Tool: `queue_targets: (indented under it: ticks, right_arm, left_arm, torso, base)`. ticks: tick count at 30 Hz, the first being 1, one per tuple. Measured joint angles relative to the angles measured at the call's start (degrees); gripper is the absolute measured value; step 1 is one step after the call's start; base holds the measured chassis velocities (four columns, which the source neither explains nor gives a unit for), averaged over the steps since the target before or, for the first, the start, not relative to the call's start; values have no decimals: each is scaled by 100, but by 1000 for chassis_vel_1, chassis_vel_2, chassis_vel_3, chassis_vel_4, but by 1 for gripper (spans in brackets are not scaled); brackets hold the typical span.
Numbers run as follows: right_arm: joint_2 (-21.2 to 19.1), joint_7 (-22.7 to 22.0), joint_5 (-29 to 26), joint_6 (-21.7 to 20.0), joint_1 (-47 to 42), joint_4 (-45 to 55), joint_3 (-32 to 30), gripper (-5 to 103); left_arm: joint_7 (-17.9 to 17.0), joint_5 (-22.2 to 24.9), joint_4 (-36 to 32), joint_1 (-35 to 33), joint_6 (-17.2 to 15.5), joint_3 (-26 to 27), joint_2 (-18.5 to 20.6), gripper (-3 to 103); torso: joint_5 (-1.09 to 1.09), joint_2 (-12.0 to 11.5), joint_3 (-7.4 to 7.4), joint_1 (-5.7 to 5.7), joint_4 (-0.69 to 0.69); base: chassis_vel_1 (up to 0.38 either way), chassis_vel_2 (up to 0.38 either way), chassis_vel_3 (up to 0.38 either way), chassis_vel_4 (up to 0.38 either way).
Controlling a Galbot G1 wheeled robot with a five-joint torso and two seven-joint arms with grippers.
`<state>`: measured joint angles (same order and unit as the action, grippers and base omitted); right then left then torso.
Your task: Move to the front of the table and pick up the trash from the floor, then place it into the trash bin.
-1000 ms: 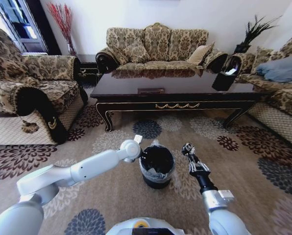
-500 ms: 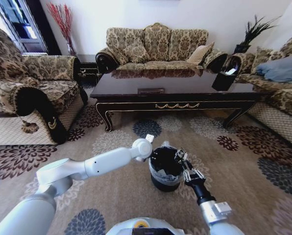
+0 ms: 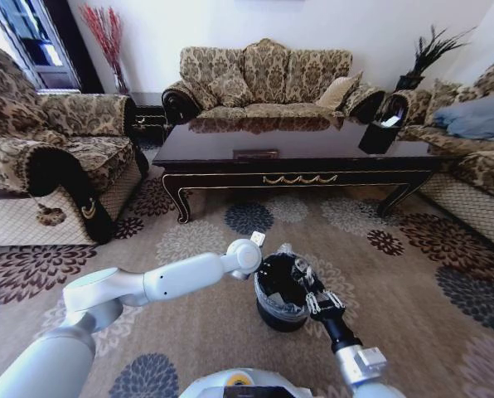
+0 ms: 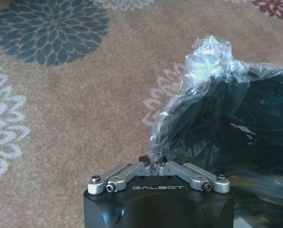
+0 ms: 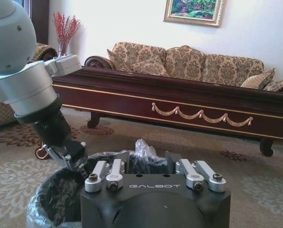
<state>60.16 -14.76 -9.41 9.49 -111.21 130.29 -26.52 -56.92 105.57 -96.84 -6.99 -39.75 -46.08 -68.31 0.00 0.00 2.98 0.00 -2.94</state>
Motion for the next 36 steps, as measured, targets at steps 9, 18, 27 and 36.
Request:
queue_targets:
  ticks: [9,18,27,36]
  right_arm:
    - [37,6,16,7,-33,56,5,75]
    - [58,-48,-290,-81,228,148,-117,100]
    - [-65,-165,-879,-259,564,77,-264,100]
    - [-256,-206,-1224,-408,914,-406,-266,100]
  left_arm:
    - [-4,-44,-61,-79,0,72,165,2]
    - [30,-226,-170,-301,-30,463,613,2]
    - [120,-280,-600,-726,-145,1098,1480,2]
    - [361,-553,-869,-1491,-236,1930,2363,2]
  torso:
    - [-1,0,0,0,-1]
    - [-1,0,0,0,0]
    - [-2,0,0,0,-2]
    - [-1,0,-1,0,1]
  base:
    - [0,0,0,0]
    - [0,0,0,0]
    - [0,0,0,0]
    - [0,0,0,0]
